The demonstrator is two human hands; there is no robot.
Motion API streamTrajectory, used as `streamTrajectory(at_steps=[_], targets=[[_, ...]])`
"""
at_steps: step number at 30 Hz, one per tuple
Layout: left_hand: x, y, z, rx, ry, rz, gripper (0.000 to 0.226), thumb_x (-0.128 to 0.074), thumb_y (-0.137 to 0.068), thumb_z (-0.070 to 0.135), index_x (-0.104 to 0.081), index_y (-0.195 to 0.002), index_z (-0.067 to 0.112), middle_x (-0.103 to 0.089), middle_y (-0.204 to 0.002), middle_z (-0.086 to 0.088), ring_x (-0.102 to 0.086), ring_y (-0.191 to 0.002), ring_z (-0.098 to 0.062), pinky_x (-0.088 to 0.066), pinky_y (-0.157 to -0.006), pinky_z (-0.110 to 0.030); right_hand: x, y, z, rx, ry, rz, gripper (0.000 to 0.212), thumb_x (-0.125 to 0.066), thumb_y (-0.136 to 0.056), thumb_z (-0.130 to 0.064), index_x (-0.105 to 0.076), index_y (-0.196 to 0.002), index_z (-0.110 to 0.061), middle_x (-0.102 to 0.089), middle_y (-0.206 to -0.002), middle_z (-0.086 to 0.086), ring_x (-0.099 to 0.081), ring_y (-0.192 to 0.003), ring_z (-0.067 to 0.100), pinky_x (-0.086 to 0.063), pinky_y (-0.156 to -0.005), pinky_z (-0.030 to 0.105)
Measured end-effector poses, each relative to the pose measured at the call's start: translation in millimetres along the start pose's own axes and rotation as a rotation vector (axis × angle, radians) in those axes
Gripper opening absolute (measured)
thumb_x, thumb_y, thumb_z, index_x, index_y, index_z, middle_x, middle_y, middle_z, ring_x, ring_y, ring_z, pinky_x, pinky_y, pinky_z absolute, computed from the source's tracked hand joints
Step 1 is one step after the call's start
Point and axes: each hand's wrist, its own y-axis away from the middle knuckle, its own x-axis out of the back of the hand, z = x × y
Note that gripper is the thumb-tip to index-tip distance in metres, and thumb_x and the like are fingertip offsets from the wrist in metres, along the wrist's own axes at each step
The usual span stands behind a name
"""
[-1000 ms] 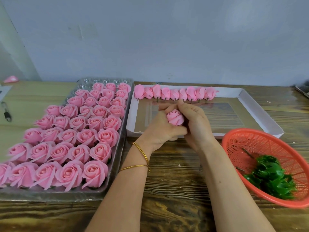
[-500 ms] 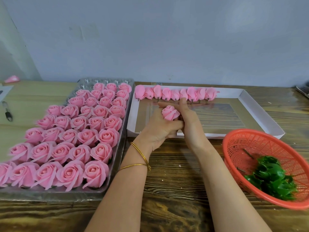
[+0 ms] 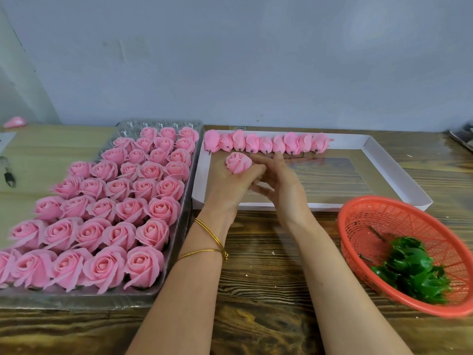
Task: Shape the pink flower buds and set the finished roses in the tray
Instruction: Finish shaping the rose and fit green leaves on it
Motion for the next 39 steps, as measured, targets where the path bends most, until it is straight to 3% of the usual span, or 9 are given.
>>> streamTrajectory(at_steps=[3,5,8,16,21,31,34,36,39], targets=[[1.6,-1.3,-0.6,-0.061,0.018,0.040,0.025,-0.071,-0.075,0.012,-0.067,-0.094,-0.003,-0.069,-0.073,0.001,-0.067,-0.071,-0.005,-0.050,-0.060,-0.013,0.7,0.0,0.1,-0.039,0.036,0.007,0.029,-0.048,-0.093,-0.017,-0.070,-0.112,-0.019,-0.072,-0.108,-0.001,-0.067,-0.103,0.013,-0.054,-0.089,0.032],[1.7,-3.1,1.4,-0.067,0.053,0.079,0.033,-0.072,-0.070,0.015,-0.060,-0.091,-0.007,-0.063,-0.069,0.002,-0.063,-0.068,-0.004,-0.049,-0.060,-0.013,2.2,1.0,0.6,-0.056,0.052,-0.006,0.038,-0.054,-0.081,-0.006,-0.068,-0.115,-0.014,-0.071,-0.111,0.003,-0.066,-0.107,0.016,-0.054,-0.094,0.033],[1.3,-5.3,2.0,-0.050,0.123,0.093,0.037,-0.076,-0.061,0.022,-0.054,-0.083,0.002,-0.056,-0.063,0.006,-0.057,-0.062,-0.006,-0.048,-0.058,-0.018,4.0,1.9,0.6,-0.078,0.007,-0.071,0.038,-0.054,-0.083,0.009,-0.066,-0.117,-0.003,-0.072,-0.109,0.010,-0.066,-0.108,0.020,-0.052,-0.097,0.037],[-0.4,-3.8,2.2,-0.016,0.167,0.052,0.032,-0.077,-0.067,0.022,-0.058,-0.086,0.005,-0.061,-0.069,0.002,-0.064,-0.071,-0.013,-0.052,-0.064,-0.029,2.9,2.1,0.6,-0.147,-0.338,-0.246,0.035,-0.051,-0.094,0.004,-0.055,-0.128,0.007,-0.065,-0.113,0.017,-0.062,-0.107,0.026,-0.047,-0.104,0.042],[-3.7,1.0,4.6,0.030,0.048,0.002,0.035,-0.080,-0.060,0.036,-0.058,-0.072,0.011,-0.055,-0.067,0.000,-0.058,-0.072,-0.015,-0.051,-0.070,-0.036,5.4,2.6,-0.3,-0.184,-0.499,-0.314,0.031,-0.054,-0.088,-0.005,-0.063,-0.117,0.001,-0.072,-0.107,0.011,-0.069,-0.103,0.020,-0.056,-0.087,0.030],[-0.3,3.6,8.2,0.033,0.006,-0.091,0.032,-0.077,-0.067,0.022,-0.058,-0.084,0.004,-0.053,-0.077,-0.013,-0.057,-0.078,-0.025,-0.053,-0.079,-0.048,7.7,1.7,2.1,-0.172,-0.532,-0.302,0.027,-0.056,-0.079,0.001,-0.064,-0.104,0.003,-0.074,-0.097,0.011,-0.071,-0.095,0.021,-0.058,-0.083,0.031],[1.3,2.5,8.6,0.023,-0.001,-0.123,0.034,-0.079,-0.067,0.021,-0.057,-0.086,0.003,-0.058,-0.074,-0.004,-0.060,-0.077,-0.021,-0.054,-0.073,-0.040,7.8,1.7,1.1,-0.168,-0.527,-0.310,0.030,-0.054,-0.079,0.002,-0.061,-0.109,0.004,-0.073,-0.102,0.012,-0.070,-0.100,0.022,-0.058,-0.088,0.033],[1.9,2.0,9.7,-0.028,-0.026,-0.142,0.027,-0.081,-0.067,0.021,-0.062,-0.081,0.007,-0.062,-0.073,0.001,-0.062,-0.076,-0.018,-0.055,-0.072,-0.038,8.4,2.2,0.2,-0.158,-0.531,-0.321,0.032,-0.053,-0.081,0.003,-0.061,-0.112,0.003,-0.072,-0.106,0.013,-0.069,-0.103,0.022,-0.057,-0.091,0.034],[2.0,1.2,11.1,-0.121,-0.090,-0.147,0.018,-0.081,-0.065,0.030,-0.074,-0.081,0.025,-0.072,-0.087,0.003,-0.068,-0.090,-0.019,-0.057,-0.084,-0.048,9.2,3.5,0.4,-0.128,-0.514,-0.326,0.028,-0.052,-0.085,0.006,-0.060,-0.112,0.004,-0.071,-0.106,0.014,-0.068,-0.103,0.024,-0.055,-0.095,0.038]])
